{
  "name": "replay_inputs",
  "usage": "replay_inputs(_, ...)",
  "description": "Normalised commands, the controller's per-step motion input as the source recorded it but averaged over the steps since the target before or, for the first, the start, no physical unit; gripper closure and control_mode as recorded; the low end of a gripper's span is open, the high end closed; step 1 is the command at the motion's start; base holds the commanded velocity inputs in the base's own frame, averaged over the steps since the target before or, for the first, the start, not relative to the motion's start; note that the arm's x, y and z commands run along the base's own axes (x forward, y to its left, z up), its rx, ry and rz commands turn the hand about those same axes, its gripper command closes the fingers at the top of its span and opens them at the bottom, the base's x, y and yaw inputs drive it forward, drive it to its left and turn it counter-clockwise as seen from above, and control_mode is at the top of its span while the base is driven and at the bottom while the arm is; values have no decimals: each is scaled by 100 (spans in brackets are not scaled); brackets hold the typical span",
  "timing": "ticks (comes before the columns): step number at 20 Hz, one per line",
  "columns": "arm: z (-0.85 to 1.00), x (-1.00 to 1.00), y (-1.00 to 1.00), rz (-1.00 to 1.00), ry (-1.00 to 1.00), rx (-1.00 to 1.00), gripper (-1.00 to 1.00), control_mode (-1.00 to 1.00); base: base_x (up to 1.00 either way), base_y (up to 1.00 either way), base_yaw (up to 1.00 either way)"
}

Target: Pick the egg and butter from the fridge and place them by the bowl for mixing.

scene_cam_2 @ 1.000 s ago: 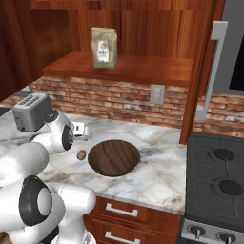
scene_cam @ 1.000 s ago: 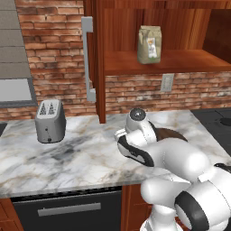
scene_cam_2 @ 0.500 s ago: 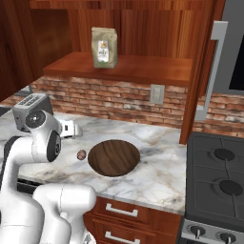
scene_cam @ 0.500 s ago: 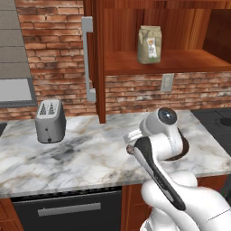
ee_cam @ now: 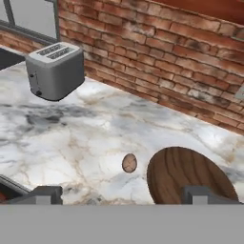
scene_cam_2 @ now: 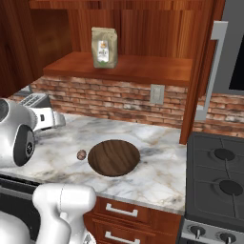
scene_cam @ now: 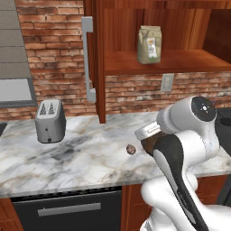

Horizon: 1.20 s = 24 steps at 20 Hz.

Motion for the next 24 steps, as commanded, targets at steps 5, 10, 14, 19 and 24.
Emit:
replay_inputs(5,-11,-19,5,1,3,0,-100,100,-39,10,5)
replay_inputs(10,0,0,0,0,0,0,-100,100,-97,19,53)
replay_inputs(14,0,0,0,0,0,0,-100,100,-49,4,86)
replay_inputs(19,0,0,0,0,0,0,-100,100,-2,0,100)
replay_inputs(24,0,0,0,0,0,0,-100,100,0,0,100)
